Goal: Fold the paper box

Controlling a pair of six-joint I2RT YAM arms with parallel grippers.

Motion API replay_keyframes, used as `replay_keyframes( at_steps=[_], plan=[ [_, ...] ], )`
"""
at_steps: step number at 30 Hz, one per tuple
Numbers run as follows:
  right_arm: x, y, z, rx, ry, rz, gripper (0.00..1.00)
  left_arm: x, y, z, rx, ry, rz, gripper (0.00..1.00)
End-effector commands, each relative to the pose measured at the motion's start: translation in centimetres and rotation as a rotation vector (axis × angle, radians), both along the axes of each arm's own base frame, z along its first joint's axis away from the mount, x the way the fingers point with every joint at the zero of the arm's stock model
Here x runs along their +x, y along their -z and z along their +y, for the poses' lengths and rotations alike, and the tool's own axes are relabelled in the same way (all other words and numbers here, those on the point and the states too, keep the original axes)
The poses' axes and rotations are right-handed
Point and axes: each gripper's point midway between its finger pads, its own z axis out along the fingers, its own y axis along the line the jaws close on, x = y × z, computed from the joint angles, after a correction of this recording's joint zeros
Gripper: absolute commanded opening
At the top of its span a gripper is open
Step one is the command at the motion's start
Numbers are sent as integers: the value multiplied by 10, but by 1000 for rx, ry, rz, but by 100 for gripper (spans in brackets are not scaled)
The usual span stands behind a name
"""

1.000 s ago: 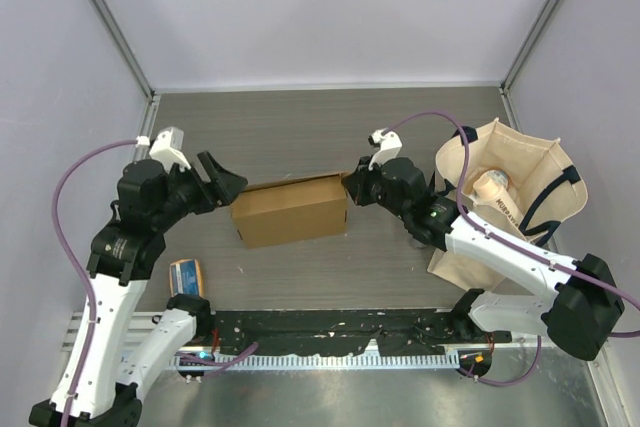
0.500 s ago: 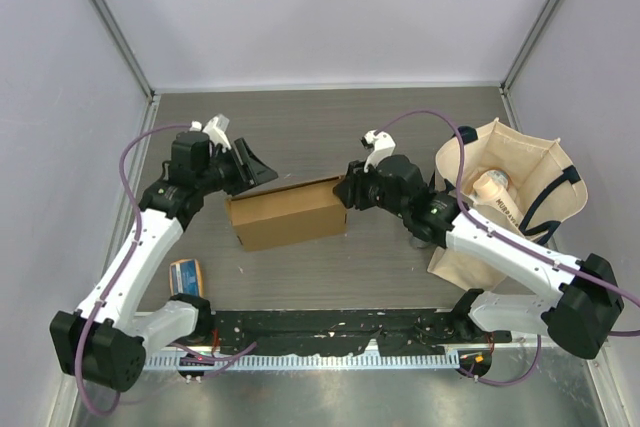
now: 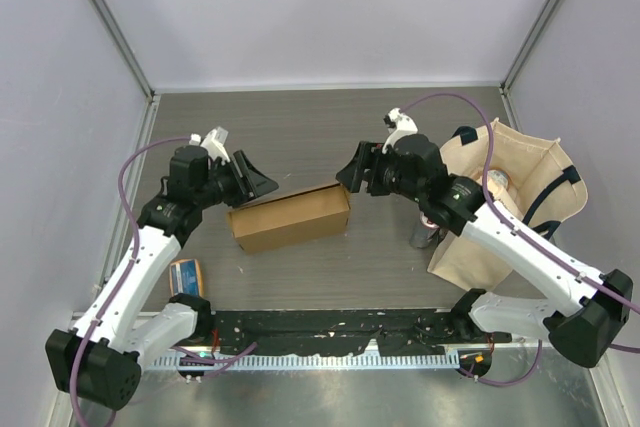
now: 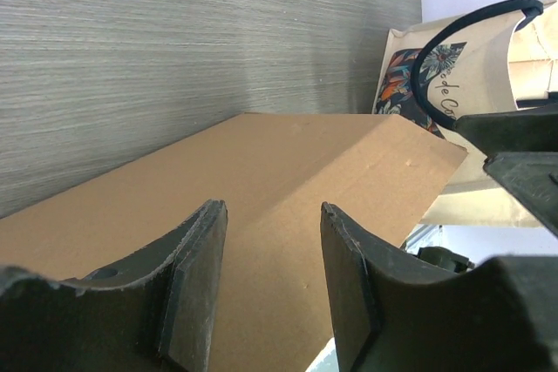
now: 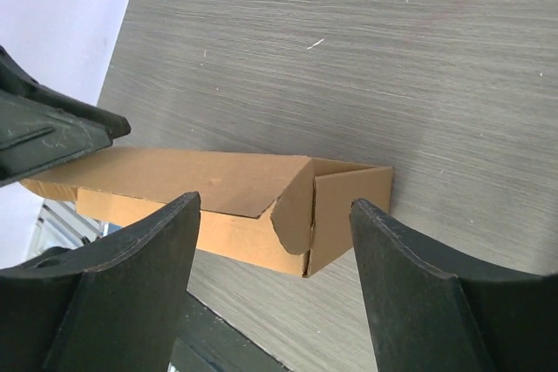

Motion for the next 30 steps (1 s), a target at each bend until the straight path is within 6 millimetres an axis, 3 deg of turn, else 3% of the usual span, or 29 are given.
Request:
replay_keyframes(
  at_steps=[1,9,17,18,20,21,25,30],
  plan=[
    [-3,-17,7,97,3,89,75,3,-13,-4,-22,11,-63,51],
    [3,-7,21,142,14,157,73,3,-3,-5,0,14,-50,51],
    [4,5,22,146,38,195,49,2,12,1,55,-9,-40,49],
    [1,15,20,136,43,212,47,2,13,1,56,-11,-37,49],
    [0,16,17,152,65,195,39,3,18,1,64,-16,-33,48],
    [-4,29,13,139,74,204,38,4,21,2,68,-19,-26,48],
    [2,39,11,168,104,133,26,5,25,0,69,-19,-23,48],
    [6,59,12,148,101,68,23,6,29,0,84,-18,-20,48]
  ],
)
